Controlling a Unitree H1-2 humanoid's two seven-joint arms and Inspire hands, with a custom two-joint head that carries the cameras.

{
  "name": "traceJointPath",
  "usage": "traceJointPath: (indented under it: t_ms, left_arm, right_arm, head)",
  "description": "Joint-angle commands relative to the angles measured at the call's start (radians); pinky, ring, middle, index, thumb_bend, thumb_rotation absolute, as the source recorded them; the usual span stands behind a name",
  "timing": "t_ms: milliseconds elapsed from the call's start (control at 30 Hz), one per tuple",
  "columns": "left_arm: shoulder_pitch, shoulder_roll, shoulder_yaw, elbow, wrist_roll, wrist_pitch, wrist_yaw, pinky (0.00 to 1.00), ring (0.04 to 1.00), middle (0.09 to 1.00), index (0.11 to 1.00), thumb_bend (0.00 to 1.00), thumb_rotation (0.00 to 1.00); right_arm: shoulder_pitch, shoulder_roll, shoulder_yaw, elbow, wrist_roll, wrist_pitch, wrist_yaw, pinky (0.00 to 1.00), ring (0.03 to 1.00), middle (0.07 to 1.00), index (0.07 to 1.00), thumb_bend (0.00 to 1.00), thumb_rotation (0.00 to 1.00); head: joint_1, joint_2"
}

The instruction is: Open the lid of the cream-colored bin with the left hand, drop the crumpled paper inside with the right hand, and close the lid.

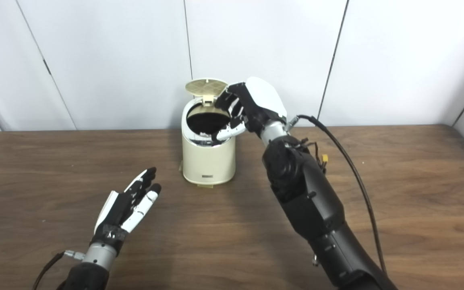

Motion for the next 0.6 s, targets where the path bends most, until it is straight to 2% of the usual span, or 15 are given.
traceJointPath:
  t_ms: [0,200,567]
  left_arm:
    - [-0.016,-0.009,-0.005,-0.005,-0.004,-0.011,0.003,0.96,0.961,0.949,0.980,0.54,0.76]
    - [-0.011,-0.006,-0.004,-0.003,0.004,-0.012,0.006,0.96,0.957,0.943,0.986,0.56,0.77]
    - [-0.008,-0.008,0.003,0.000,-0.004,-0.015,0.007,0.96,0.958,0.945,0.986,0.55,0.77]
  right_arm:
    - [-0.046,0.004,-0.015,-0.013,0.003,-0.072,-0.065,0.40,0.408,0.504,0.494,0.52,0.00]
    - [-0.033,0.013,-0.031,-0.015,0.015,-0.118,-0.119,0.36,0.385,0.515,0.496,0.52,0.00]
    - [0.003,-0.017,-0.059,-0.114,0.045,-0.116,-0.085,0.34,0.380,0.499,0.510,0.52,0.00]
  head:
    - [0.002,0.001]
    - [0.000,0.003]
    - [0.002,0.006]
